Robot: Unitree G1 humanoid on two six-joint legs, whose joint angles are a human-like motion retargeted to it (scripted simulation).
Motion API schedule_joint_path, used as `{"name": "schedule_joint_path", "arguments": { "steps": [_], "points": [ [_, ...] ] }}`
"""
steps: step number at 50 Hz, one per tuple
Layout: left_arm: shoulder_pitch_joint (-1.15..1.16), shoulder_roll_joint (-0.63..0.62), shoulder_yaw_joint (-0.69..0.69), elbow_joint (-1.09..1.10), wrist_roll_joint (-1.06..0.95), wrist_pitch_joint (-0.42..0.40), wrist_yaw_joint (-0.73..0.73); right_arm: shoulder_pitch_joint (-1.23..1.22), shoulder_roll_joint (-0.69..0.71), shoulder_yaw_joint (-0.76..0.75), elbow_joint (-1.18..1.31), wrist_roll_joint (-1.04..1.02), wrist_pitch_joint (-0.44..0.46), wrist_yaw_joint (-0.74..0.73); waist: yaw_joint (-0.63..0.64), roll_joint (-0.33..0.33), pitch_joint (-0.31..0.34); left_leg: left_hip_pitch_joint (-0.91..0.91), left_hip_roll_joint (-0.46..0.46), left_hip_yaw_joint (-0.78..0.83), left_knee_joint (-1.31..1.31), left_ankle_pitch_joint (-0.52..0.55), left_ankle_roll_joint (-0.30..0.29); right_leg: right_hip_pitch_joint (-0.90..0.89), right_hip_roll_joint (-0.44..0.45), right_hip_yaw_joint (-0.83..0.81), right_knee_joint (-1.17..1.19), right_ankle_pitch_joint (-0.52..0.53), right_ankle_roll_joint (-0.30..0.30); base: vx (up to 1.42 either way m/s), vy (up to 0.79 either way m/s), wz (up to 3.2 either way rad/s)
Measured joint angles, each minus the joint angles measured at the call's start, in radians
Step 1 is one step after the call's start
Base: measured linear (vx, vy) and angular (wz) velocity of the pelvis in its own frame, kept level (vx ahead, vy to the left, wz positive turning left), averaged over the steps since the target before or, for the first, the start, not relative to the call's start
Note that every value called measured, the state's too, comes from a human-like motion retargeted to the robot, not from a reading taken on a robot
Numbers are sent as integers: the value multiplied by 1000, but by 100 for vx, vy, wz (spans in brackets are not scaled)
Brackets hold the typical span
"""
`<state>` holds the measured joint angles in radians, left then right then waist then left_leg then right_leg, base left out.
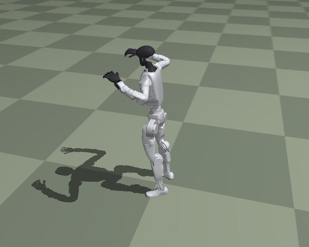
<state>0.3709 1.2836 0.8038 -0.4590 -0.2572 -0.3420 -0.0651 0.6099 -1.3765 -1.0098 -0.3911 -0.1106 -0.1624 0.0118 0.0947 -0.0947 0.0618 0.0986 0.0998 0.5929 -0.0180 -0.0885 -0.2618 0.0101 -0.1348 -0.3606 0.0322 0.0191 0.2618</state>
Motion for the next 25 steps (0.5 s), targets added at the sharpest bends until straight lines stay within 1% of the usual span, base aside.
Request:
{"name": "schedule_joint_path", "arguments": {
  "steps": [10, 25],
  "points": [
    [0, 14, 4, 10, 5, 0, 6, -10, 8, 5, 11, -1, 3, -7, -14, 4, -7, 19, 0, 14, 11, -24, 0, 6, -7, 12, 19, -1, 0, 5, 5, -5],
    [-2, 21, -1, 14, -11, 3, 4, -31, 34, 31, 18, -9, 9, -2, -28, 26, -25, 25, 2, 12, 58, -56, 0, -3, -32, 10, 91, 9, 0, 7, 8, 1]
  ]
}}
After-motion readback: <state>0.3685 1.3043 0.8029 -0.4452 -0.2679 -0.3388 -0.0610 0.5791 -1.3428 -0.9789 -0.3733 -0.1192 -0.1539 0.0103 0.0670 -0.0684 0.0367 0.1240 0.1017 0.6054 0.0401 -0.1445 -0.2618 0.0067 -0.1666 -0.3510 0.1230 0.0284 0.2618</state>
